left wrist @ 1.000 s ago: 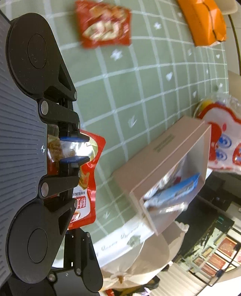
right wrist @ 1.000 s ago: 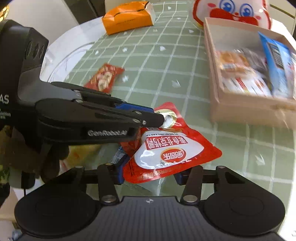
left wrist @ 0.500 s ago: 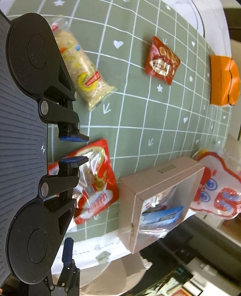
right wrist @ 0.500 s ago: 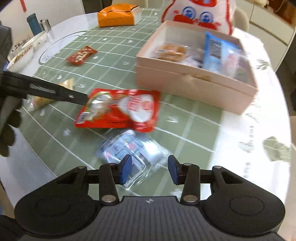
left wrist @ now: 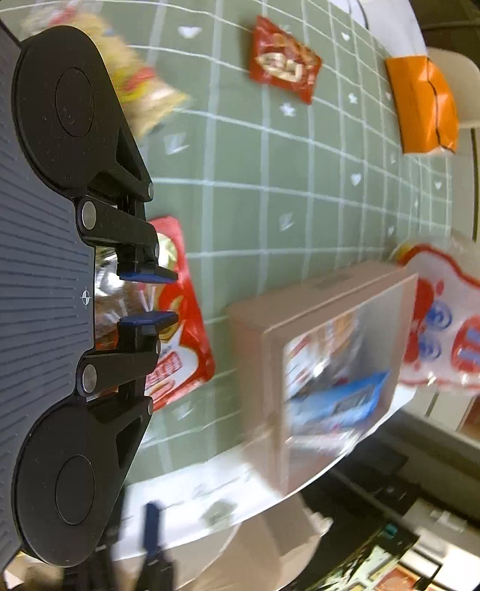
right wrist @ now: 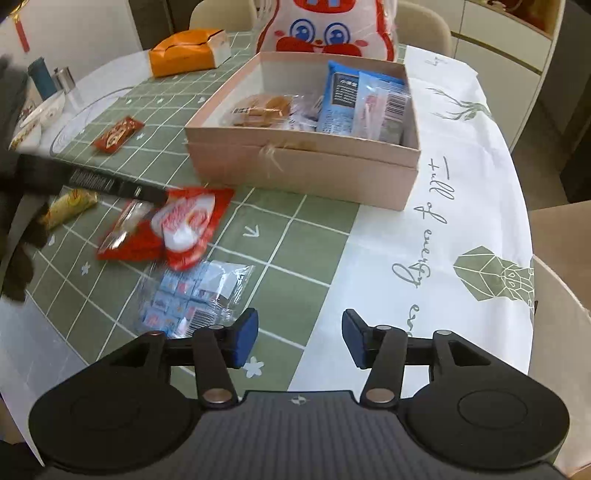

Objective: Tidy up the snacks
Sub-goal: 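Grasp the large red snack bag with the left gripper while the right grasps the blue-white candy bag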

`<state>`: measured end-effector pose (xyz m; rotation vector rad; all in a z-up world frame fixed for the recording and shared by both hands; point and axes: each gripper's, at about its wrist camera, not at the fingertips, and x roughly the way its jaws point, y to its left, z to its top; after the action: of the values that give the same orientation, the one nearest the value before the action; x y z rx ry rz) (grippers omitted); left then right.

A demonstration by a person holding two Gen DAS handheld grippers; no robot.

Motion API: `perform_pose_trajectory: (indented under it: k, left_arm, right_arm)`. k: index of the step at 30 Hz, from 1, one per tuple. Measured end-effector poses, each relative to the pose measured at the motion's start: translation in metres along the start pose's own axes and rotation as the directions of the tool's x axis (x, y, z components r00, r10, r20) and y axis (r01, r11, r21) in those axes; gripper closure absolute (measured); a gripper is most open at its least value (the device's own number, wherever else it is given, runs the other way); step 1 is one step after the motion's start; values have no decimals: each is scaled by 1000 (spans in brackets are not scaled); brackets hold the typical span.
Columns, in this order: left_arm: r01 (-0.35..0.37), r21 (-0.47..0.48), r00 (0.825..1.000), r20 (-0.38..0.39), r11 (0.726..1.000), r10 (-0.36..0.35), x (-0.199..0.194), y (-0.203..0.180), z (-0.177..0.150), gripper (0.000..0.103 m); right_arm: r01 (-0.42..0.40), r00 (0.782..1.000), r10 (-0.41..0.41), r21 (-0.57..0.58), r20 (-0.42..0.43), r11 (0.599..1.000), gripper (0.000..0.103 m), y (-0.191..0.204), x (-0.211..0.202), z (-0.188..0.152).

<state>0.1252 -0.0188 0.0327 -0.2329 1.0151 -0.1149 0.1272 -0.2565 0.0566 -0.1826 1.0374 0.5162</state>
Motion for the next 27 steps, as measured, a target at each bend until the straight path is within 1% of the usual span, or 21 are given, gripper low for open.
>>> perform_pose_trajectory:
  k: [1, 4, 6, 8, 9, 11, 13, 16, 18, 20, 22, 24, 25, 27]
  left_arm:
    - [5, -7, 1000, -12, 1000, -5, -4, -3, -6, 83]
    - [-1, -33, 999, -35, 999, 0, -12, -6, -25, 83]
    - [-10, -48, 999, -34, 999, 8, -15, -8, -34, 83]
    - [-16, -73, 999, -38, 997, 13, -17, -8, -38, 83]
    - [-18, -83, 999, -43, 996, 14, -17, -8, -38, 83]
    - [-20, -84, 999, -45, 996, 17, -18, -10, -38, 83]
    - [-18, -81, 999, -49, 997, 14, -18, -10, -36, 83]
    - [-5, -77, 998, -57, 997, 1, -18, -13, -37, 83]
    - [6, -66, 998, -62, 998, -10, -17, -17, -37, 83]
    - [35, -33, 997, -70, 999, -37, -19, -24, -37, 83]
    - [54, 21, 997, -50, 998, -53, -27, -31, -36, 83]
    - [20, 131, 1000, -4, 991, -19, -37, -45, -33, 83]
    - [2, 178, 1000, 5, 984, -3, -38, -52, -30, 83]
    - [-15, 256, 1000, -17, 967, 21, -32, -67, -29, 83]
  right_arm:
    - [-22, 1000, 22, 4, 2, 1000, 51, 1, 0, 0]
    - [-82, 997, 82, -18, 12, 996, 43, 13, -4, 1]
    - [-114, 993, 115, -54, 11, 992, 34, 27, -4, 0]
    - [-125, 992, 125, -99, -11, 987, 33, 43, 1, -2]
    - [-120, 993, 118, -122, -27, 985, 33, 50, 5, -4]
    - [-73, 997, 69, -175, -30, 982, 32, 58, 9, -9]
    - [-37, 999, 31, -215, -31, 976, 32, 56, 11, -13]
    - [-25, 999, 21, -176, -25, 984, 29, 34, 10, -12]
    - [25, 1000, -26, -150, -1, 988, 28, 23, 8, -10]
    - [75, 997, -73, -118, 24, 990, 28, 11, 9, -9]
    - [84, 996, -83, -79, 24, 993, 26, 2, 13, -6]
    - [68, 998, -67, -30, 13, 997, 22, -7, 15, -6]
    - [60, 998, -60, -5, 8, 998, 20, -11, 17, -6]
    - [35, 999, -35, 48, -3, 998, 17, -20, 20, -6]
